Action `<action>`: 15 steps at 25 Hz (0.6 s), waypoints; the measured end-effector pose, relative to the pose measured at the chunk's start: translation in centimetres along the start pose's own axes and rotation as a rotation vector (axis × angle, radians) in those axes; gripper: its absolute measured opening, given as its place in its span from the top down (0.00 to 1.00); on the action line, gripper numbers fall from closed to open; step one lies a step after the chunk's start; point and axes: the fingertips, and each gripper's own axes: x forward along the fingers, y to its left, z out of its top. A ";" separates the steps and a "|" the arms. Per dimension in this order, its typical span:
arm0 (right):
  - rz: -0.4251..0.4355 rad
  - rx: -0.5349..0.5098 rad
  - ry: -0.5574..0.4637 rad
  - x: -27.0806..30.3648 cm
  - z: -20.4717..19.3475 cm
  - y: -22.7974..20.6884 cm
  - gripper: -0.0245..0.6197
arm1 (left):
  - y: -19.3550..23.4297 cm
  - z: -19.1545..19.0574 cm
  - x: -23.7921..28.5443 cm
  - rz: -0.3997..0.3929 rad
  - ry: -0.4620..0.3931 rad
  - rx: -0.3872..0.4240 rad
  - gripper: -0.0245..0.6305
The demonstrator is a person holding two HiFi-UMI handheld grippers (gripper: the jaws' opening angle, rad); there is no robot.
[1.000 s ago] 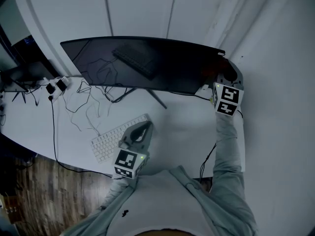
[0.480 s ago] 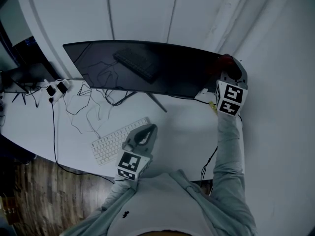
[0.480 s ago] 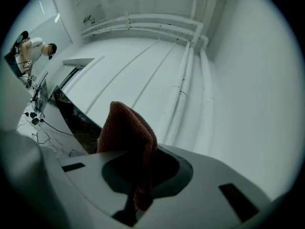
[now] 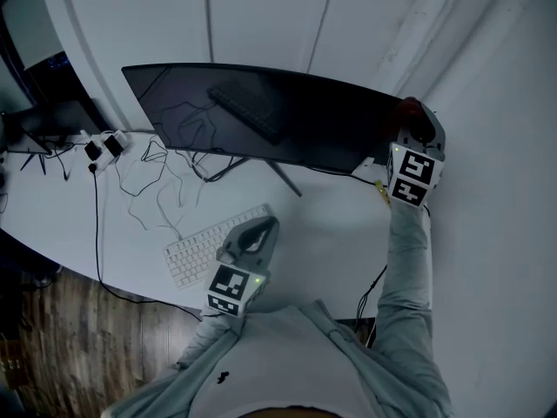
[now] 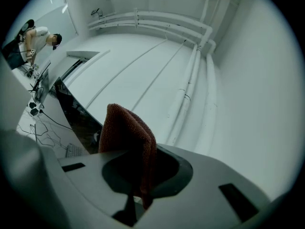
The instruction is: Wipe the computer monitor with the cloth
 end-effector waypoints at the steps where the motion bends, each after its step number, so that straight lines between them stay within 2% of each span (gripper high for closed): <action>1: 0.002 -0.003 -0.003 0.0 0.2 0.4 0.90 | 0.1 0.0 -0.1 -0.002 -0.002 -0.001 0.93; 8: 0.064 -0.039 -0.036 0.2 3.2 6.2 0.90 | 2.4 -0.5 -2.4 0.005 0.014 -0.010 0.93; 15: 0.085 -0.017 -0.065 1.1 7.4 13.3 0.90 | 8.2 -1.3 -7.1 0.045 0.043 -0.020 0.93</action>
